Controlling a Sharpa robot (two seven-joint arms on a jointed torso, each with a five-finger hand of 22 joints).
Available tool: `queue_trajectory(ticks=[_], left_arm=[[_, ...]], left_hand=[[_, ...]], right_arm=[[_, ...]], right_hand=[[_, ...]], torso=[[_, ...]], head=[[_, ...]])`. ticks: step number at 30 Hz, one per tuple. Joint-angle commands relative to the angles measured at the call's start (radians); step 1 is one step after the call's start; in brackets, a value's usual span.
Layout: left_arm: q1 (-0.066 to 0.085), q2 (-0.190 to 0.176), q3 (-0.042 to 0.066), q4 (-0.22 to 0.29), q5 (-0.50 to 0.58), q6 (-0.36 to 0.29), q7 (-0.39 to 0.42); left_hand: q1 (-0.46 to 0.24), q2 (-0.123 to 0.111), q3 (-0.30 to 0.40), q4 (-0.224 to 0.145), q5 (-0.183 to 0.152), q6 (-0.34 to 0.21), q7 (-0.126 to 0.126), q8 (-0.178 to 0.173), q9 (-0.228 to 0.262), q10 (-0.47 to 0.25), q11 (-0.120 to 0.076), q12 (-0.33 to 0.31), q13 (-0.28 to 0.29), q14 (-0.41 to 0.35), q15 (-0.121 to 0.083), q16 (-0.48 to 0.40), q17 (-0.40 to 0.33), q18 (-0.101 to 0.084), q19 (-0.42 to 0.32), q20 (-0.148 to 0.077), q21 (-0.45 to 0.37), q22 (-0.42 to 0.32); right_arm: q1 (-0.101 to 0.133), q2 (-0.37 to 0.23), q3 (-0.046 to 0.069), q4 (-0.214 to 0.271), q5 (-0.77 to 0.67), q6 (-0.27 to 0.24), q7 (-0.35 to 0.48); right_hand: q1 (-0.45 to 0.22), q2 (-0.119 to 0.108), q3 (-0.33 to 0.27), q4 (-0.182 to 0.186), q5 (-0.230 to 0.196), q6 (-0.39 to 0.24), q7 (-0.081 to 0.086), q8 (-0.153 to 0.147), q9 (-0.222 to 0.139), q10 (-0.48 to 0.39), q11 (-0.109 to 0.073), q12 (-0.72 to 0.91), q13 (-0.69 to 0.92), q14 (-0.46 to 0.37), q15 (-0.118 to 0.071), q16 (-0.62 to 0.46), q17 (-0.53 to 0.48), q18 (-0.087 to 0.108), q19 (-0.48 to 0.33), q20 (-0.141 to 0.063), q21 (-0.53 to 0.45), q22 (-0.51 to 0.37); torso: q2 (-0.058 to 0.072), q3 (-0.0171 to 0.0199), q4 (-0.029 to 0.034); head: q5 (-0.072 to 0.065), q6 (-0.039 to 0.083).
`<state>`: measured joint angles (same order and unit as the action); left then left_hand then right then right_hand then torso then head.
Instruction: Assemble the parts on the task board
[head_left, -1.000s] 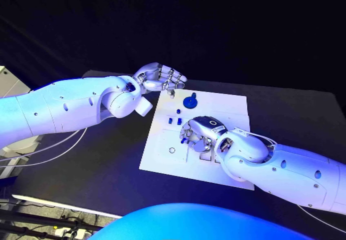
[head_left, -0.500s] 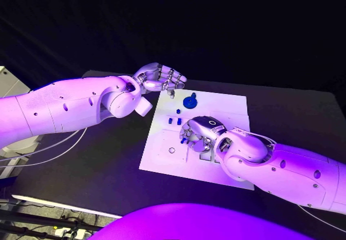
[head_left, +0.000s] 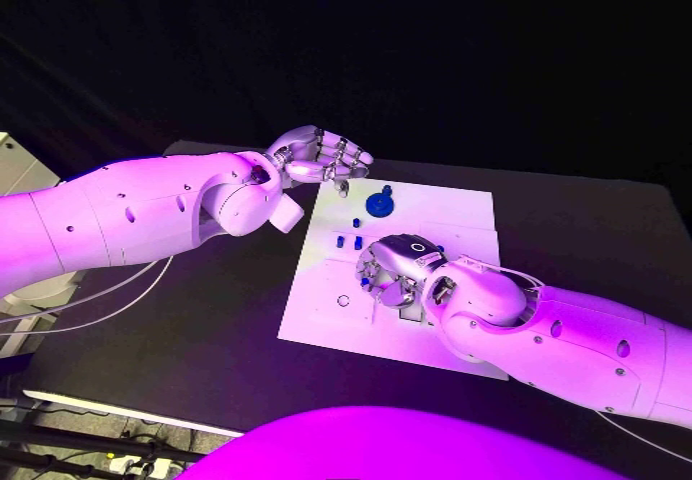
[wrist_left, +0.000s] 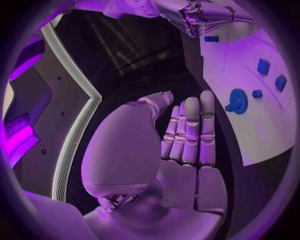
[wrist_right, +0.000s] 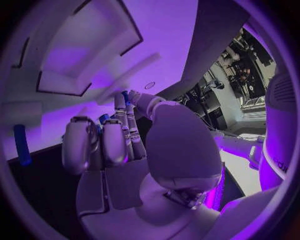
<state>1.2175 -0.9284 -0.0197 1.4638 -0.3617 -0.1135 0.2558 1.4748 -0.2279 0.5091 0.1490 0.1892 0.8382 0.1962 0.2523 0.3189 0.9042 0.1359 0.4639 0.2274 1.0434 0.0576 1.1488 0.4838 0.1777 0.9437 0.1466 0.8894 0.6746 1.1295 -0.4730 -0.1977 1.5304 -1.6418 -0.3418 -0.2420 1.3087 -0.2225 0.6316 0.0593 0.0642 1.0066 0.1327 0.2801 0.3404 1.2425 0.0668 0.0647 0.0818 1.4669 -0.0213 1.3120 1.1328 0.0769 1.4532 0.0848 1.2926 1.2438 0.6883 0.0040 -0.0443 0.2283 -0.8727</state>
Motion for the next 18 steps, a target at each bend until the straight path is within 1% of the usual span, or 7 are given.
queue_trajectory(ticks=[1, 6, 8, 10, 11, 12, 18], left_arm=[[0.001, 0.001, 0.001, 0.002, 0.007, 0.018, 0.002], [0.001, 0.000, 0.001, 0.001, 0.007, 0.022, -0.001], [0.001, 0.000, 0.001, 0.002, 0.007, 0.023, -0.001], [0.001, -0.001, 0.001, 0.001, 0.007, 0.024, -0.002], [0.001, -0.001, 0.001, 0.001, 0.007, 0.025, -0.002], [0.001, -0.001, 0.001, 0.001, 0.007, 0.025, -0.002], [0.001, -0.003, 0.001, -0.001, 0.007, 0.029, -0.004]], left_hand=[[-0.007, -0.003, -0.007, 0.001, 0.002, 0.001, 0.006, 0.004, -0.001, -0.008, 0.001, 0.003, -0.001, -0.008, 0.001, -0.005, -0.001, 0.007, -0.002, 0.005, -0.004, -0.001], [-0.007, -0.002, -0.007, 0.001, 0.002, 0.001, 0.006, 0.005, -0.001, -0.010, 0.001, 0.003, -0.002, -0.009, 0.002, -0.005, -0.001, 0.007, -0.002, 0.005, -0.005, -0.001], [-0.007, -0.002, -0.007, 0.001, 0.002, 0.001, 0.006, 0.005, -0.001, -0.010, 0.001, 0.003, -0.002, -0.009, 0.002, -0.005, -0.001, 0.007, -0.002, 0.005, -0.005, -0.001], [-0.007, -0.002, -0.007, 0.001, 0.002, 0.001, 0.006, 0.005, -0.001, -0.010, 0.001, 0.003, -0.002, -0.009, 0.002, -0.005, -0.001, 0.007, -0.002, 0.005, -0.005, -0.001], [-0.007, -0.002, -0.007, 0.001, 0.002, 0.001, 0.006, 0.005, -0.001, -0.010, 0.001, 0.003, -0.002, -0.009, 0.002, -0.005, -0.001, 0.007, -0.002, 0.005, -0.005, -0.001], [-0.007, -0.002, -0.007, 0.001, 0.002, 0.001, 0.006, 0.005, -0.001, -0.010, 0.001, 0.003, -0.002, -0.009, 0.002, -0.005, -0.001, 0.007, -0.002, 0.005, -0.005, -0.001], [-0.008, -0.002, -0.007, 0.001, 0.002, 0.000, 0.006, 0.005, -0.001, -0.010, 0.001, 0.003, -0.002, -0.009, 0.002, -0.005, -0.001, 0.007, -0.002, 0.005, -0.005, -0.002]], right_arm=[[-0.004, 0.000, -0.004, -0.003, -0.014, 0.020, -0.016], [-0.004, -0.005, -0.004, -0.002, -0.013, -0.004, -0.022], [-0.004, -0.008, -0.004, -0.002, -0.013, -0.021, -0.024], [-0.004, -0.016, -0.004, 0.004, -0.012, -0.042, -0.025], [-0.004, -0.020, -0.004, 0.007, -0.011, -0.051, -0.024], [-0.004, -0.024, -0.004, 0.011, -0.009, -0.058, -0.023], [-0.003, -0.074, 0.001, 0.061, 0.001, -0.098, -0.016]], right_hand=[[-0.007, -0.009, -0.004, -0.001, -0.006, -0.011, 0.003, -0.009, -0.001, -0.024, 0.008, -0.004, -0.007, 0.023, 0.010, -0.003, 0.000, -0.001, -0.011, 0.001, -0.012, -0.011], [-0.011, -0.021, -0.007, -0.004, -0.006, -0.027, 0.006, -0.021, -0.004, -0.058, 0.014, -0.001, -0.010, 0.022, 0.016, -0.003, -0.004, 0.004, -0.020, 0.006, -0.032, -0.029], [-0.012, -0.028, -0.012, -0.007, -0.006, -0.057, 0.007, -0.042, -0.011, -0.098, 0.020, 0.001, -0.012, 0.012, 0.021, -0.020, -0.031, 0.010, -0.033, 0.011, -0.059, -0.056], [-0.009, -0.034, -0.026, -0.011, -0.006, -0.077, 0.004, -0.057, -0.014, -0.136, 0.026, 0.007, -0.012, -0.003, 0.026, -0.041, -0.064, 0.017, -0.050, 0.017, -0.093, -0.089], [-0.008, -0.036, -0.042, -0.011, -0.006, -0.091, 0.006, -0.067, -0.016, -0.165, 0.030, 0.008, -0.013, -0.017, 0.030, -0.061, -0.095, 0.023, -0.066, 0.020, -0.124, -0.120], [-0.003, -0.034, -0.063, -0.010, -0.007, -0.098, 0.001, -0.073, -0.017, -0.182, 0.032, 0.018, -0.010, -0.027, 0.034, -0.071, -0.111, 0.027, -0.075, 0.023, -0.142, -0.136], [0.014, -0.034, -0.121, -0.005, -0.004, -0.101, -0.006, -0.081, -0.017, -0.209, 0.033, 0.051, -0.006, -0.029, 0.033, -0.070, -0.119, 0.028, -0.074, 0.025, -0.152, -0.141]], torso=[[-0.001, 0.0002, -0.0003], [-0.001, 0.0005, -0.0011], [-0.001, 0.0007, -0.0020], [-0.002, 0.0011, -0.0019], [-0.002, 0.0010, -0.0015], [-0.002, 0.0010, -0.0011], [-0.002, 0.0010, -0.0027]], head=[[0.001, 0.000], [0.001, 0.000], [0.002, 0.000], [0.001, 0.000], [0.000, 0.000], [-0.001, 0.000], [-0.004, 0.000]])
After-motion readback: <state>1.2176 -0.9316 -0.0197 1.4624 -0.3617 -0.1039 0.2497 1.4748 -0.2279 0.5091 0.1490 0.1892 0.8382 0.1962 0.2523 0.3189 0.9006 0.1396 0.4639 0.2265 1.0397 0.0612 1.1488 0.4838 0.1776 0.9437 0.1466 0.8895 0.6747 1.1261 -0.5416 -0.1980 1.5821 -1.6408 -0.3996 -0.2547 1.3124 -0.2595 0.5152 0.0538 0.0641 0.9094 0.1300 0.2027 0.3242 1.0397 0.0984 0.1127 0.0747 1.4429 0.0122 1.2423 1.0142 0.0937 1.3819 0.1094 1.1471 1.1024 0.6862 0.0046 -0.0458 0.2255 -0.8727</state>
